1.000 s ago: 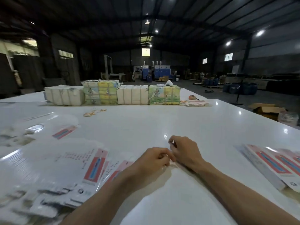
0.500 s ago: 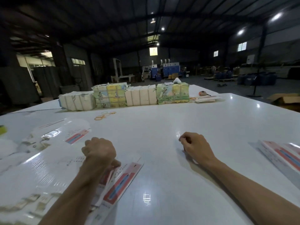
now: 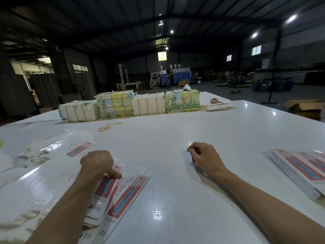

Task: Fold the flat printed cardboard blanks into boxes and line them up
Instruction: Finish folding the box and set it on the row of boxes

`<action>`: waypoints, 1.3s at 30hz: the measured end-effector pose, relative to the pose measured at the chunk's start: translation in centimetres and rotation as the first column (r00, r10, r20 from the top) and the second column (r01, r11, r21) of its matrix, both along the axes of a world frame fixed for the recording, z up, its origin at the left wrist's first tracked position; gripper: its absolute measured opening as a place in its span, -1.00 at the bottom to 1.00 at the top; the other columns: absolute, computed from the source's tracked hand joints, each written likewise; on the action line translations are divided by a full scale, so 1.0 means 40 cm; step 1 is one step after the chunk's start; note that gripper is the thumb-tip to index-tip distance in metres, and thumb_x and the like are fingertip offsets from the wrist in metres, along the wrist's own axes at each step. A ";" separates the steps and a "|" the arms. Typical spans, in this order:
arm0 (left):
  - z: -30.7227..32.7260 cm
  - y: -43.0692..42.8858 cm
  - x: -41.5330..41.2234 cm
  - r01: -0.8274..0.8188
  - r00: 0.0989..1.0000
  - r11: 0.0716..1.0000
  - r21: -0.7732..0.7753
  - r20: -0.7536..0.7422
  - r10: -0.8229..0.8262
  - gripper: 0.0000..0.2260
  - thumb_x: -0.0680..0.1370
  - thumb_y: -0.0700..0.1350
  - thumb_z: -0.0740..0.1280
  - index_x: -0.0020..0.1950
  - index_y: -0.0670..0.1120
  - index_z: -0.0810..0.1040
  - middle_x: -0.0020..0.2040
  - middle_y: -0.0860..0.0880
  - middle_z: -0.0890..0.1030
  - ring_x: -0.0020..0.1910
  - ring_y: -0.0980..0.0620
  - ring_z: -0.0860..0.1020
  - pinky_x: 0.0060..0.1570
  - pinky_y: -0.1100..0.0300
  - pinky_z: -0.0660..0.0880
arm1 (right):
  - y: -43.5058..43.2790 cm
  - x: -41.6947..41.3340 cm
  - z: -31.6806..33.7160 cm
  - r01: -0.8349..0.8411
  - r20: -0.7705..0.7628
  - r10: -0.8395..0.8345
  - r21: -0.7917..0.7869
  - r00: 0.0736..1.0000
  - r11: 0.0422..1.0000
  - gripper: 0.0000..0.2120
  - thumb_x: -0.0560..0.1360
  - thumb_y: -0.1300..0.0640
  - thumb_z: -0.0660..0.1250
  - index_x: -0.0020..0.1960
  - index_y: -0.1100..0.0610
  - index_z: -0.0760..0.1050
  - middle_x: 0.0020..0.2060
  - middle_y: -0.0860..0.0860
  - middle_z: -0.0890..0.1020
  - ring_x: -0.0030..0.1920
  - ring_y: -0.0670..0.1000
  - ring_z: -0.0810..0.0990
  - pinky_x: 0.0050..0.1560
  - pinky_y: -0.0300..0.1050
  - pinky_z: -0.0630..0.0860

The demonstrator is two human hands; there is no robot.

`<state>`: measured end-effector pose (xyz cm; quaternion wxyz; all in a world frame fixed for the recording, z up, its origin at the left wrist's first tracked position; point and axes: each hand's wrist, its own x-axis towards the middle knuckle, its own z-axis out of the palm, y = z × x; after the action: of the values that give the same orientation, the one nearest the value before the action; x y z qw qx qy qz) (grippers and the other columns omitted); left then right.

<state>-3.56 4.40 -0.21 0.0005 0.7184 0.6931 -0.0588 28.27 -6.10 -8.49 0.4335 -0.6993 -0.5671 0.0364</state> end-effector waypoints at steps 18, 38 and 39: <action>-0.071 -0.018 0.269 0.661 0.121 0.725 -0.195 0.981 0.153 -0.67 0.69 0.01 0.33 0.35 -0.19 0.50 0.16 -0.16 0.74 0.09 -0.21 0.74 -0.05 0.01 0.71 | 0.010 0.006 0.011 0.001 -0.050 0.007 0.162 0.999 0.987 -0.84 0.67 0.19 0.31 0.00 0.09 0.67 -0.34 -0.07 0.67 -0.32 -0.04 0.62 -0.10 0.10 0.65; -0.185 -0.076 0.305 0.698 -0.075 0.702 -0.143 0.960 0.270 -0.37 0.63 0.44 0.05 0.16 0.01 0.71 0.11 -0.20 0.74 0.00 -0.26 0.75 -0.14 0.05 0.68 | -0.007 -0.034 0.049 -0.202 0.329 0.142 0.157 0.934 0.967 -0.77 0.64 0.04 0.39 0.26 0.04 0.67 0.23 -0.08 0.57 0.28 -0.10 0.42 0.16 -0.36 0.36; -0.186 -0.075 0.305 0.680 -0.067 0.720 -0.138 0.966 0.249 -0.40 0.62 0.43 0.07 0.04 0.05 0.74 0.06 -0.19 0.75 -0.07 -0.22 0.76 -0.17 0.08 0.67 | -0.008 -0.038 0.049 -0.205 0.381 0.139 0.139 0.914 0.969 -0.75 0.64 0.04 0.38 0.28 0.04 0.67 0.24 -0.06 0.59 0.28 -0.07 0.45 0.18 -0.26 0.40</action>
<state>8.64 1.39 -7.66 0.7162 0.5965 0.2660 0.2459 26.76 -6.43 -6.54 0.3747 -0.5999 -0.6987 -0.1076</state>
